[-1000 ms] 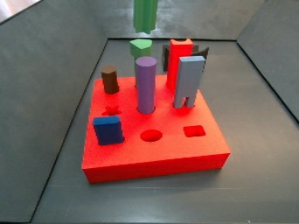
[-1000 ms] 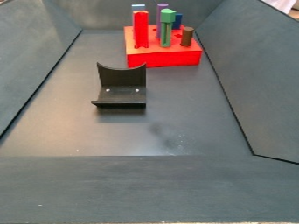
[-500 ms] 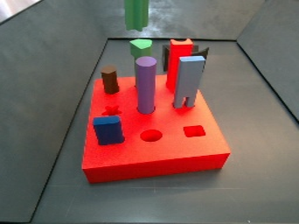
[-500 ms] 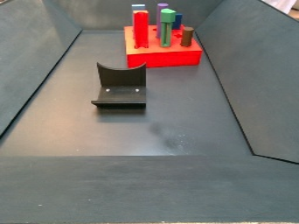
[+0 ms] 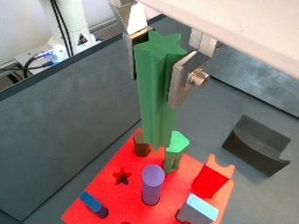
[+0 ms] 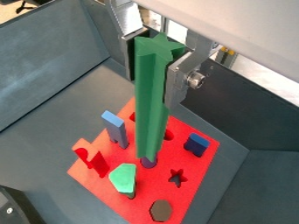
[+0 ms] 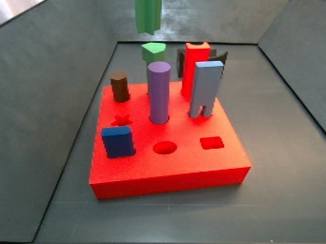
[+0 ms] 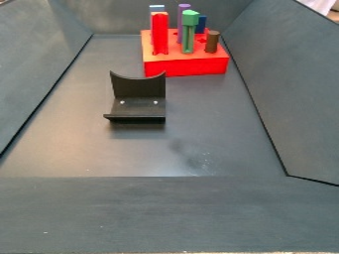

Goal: Pick up the star object. Move up. Place the star object on the fixture. Regrasp the star object. Move to above the board. Insert the star object.
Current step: Insert the star object.

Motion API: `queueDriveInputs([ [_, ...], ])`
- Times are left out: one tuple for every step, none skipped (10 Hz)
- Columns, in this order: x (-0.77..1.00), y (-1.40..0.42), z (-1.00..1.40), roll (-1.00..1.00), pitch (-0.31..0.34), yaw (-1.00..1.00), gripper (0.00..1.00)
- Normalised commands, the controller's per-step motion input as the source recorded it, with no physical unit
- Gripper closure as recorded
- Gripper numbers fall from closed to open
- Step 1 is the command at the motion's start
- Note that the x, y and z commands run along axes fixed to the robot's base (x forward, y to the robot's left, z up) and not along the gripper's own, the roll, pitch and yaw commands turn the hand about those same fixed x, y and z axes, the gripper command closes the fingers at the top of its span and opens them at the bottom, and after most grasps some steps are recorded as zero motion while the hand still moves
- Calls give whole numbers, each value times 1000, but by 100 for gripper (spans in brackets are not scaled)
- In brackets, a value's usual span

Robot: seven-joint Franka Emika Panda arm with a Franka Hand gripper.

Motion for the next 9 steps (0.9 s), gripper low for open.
queueDriveInputs([
  [0,0,-40,-36,-46,0,100],
  [0,0,-46,-40,-51,0,100],
  [0,0,-49,-34,-59,0,100],
  [0,0,-54,-36,-54,0,100],
  [0,0,-60,-33,-57,0,100],
  [0,0,-46,-30,-43,0,100],
  [0,0,-34,-21,-31,0,100],
  [0,0,-37,-21,-36,0,100],
  [0,0,-31,-16,-27,0,100],
])
